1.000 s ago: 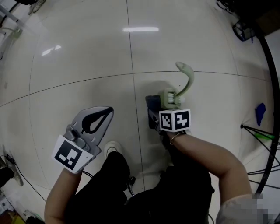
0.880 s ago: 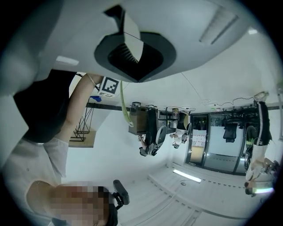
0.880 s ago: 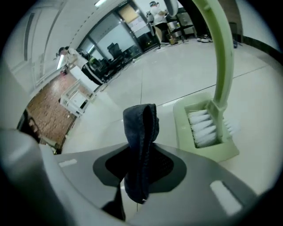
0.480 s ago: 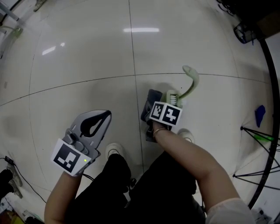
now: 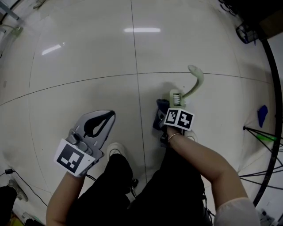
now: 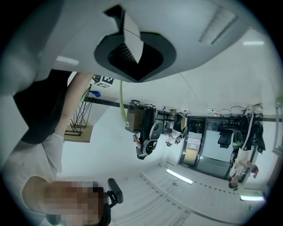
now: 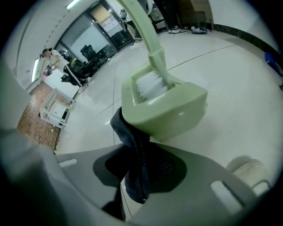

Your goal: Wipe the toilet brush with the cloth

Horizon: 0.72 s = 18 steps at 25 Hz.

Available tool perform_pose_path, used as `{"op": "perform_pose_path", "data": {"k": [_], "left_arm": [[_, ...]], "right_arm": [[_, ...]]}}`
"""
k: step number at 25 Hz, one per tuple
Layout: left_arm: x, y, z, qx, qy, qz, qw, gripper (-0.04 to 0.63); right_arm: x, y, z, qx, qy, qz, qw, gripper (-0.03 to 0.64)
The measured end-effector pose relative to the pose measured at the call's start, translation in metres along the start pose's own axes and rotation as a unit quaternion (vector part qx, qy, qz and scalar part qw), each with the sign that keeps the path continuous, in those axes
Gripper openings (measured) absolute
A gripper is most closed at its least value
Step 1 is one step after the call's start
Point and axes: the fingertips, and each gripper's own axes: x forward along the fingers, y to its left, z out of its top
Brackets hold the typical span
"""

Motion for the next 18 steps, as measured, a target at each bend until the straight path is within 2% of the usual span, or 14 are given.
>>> {"op": "perform_pose_path", "data": {"k": [3,5,8,11,14,18], "left_arm": [[0.005,0.001,-0.002,0.002,0.002,0.006,1.0000,-0.003],[0.010,0.000,-0.004,0.005,0.003,0.009,0.9999,-0.003],[0.016,-0.003,-0.003,0.010,0.003,0.007,0.9999,-0.003],[0.021,-0.012,-0.004,0.017,0.006,-0.003,0.9998,-0.003],[0.022,-0.019,-0.004,0.022,0.010,-0.017,0.9996,-0.003],[0.022,-0.025,-0.001,0.031,0.008,-0.036,0.9988,-0.003]], "right_arm": [[-0.010,-0.002,-0.017,-0.017,0.029,0.010,0.999,0.106],[-0.014,0.017,-0.022,-0.041,0.038,0.034,0.998,0.106],[-0.015,0.051,-0.007,-0.068,0.020,0.064,0.995,0.106],[-0.004,0.057,0.019,-0.028,-0.010,0.062,0.998,0.106],[0.001,0.047,0.025,0.023,-0.016,0.058,0.998,0.106],[-0.005,0.024,0.006,0.021,0.015,0.047,0.999,0.106]]}}
